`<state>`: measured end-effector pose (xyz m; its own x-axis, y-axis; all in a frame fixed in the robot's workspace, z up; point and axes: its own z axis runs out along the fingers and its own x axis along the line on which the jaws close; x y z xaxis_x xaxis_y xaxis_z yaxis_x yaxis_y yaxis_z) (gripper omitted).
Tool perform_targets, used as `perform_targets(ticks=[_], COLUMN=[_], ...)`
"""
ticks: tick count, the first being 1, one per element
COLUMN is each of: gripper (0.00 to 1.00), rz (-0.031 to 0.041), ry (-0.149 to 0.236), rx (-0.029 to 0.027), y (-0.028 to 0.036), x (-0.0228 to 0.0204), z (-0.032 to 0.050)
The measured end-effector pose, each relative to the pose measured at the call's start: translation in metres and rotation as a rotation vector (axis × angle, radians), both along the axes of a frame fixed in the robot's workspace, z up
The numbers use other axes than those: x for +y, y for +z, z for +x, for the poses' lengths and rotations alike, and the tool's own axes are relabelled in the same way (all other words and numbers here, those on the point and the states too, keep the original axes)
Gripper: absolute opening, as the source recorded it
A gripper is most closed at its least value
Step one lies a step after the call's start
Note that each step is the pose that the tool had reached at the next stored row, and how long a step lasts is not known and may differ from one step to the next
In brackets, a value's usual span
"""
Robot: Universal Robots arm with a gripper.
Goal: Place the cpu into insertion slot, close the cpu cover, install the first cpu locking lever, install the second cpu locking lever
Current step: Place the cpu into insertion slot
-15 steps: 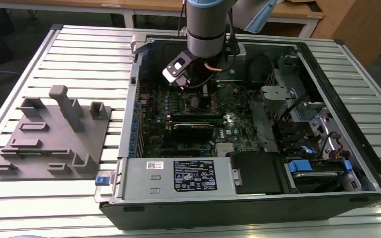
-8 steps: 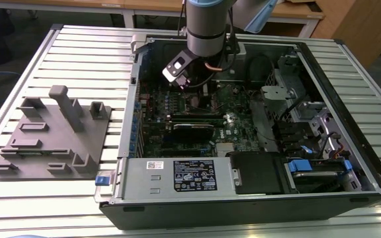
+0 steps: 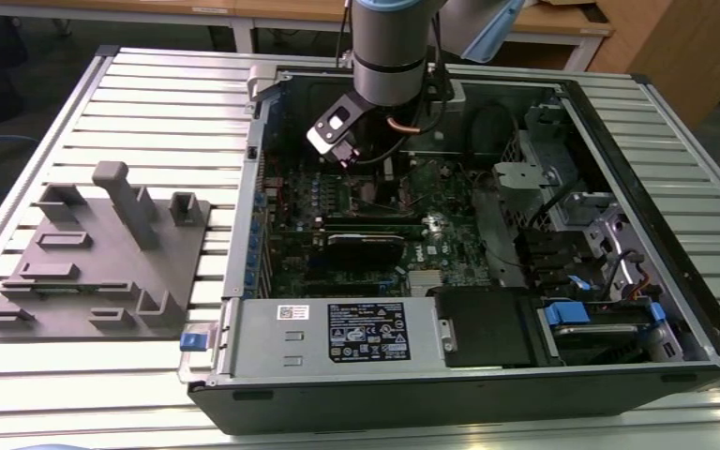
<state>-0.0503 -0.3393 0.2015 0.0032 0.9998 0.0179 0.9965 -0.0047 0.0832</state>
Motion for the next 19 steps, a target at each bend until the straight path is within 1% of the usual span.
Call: perform_targets(ticks=[2,3,4,5,7,8,10,11,12,19], gripper=[0.46,0.44,0.38,0.38,0.26,0.26,0.15,0.15,0.10,0.10], rz=[0.0000,0.0001,0.0000,0.0001,0.0001,0.0002,0.0002,0.0002,0.0002,0.0004], ry=[0.000,0.000,0.000,0.000,0.000,0.000,0.000,0.000,0.000,0.000], rx=[0.0001,0.0000,0.0001,0.0000,0.0001,0.0000,0.0000,0.0000,0.0000,0.0000], y=[0.0000,0.0000,0.0000,0.0000,0.0000,0.0000,0.0000,0.0000,0.0000,0.0000], x=[0.0000,0.0000,0.0000,0.0000,0.0000,0.0000,0.0000,0.0000,0.0000,0.0000], z=[0.0000,0.0000,0.0000,0.0000,0.0000,0.0000,0.0000,0.0000,0.0000,0.0000])
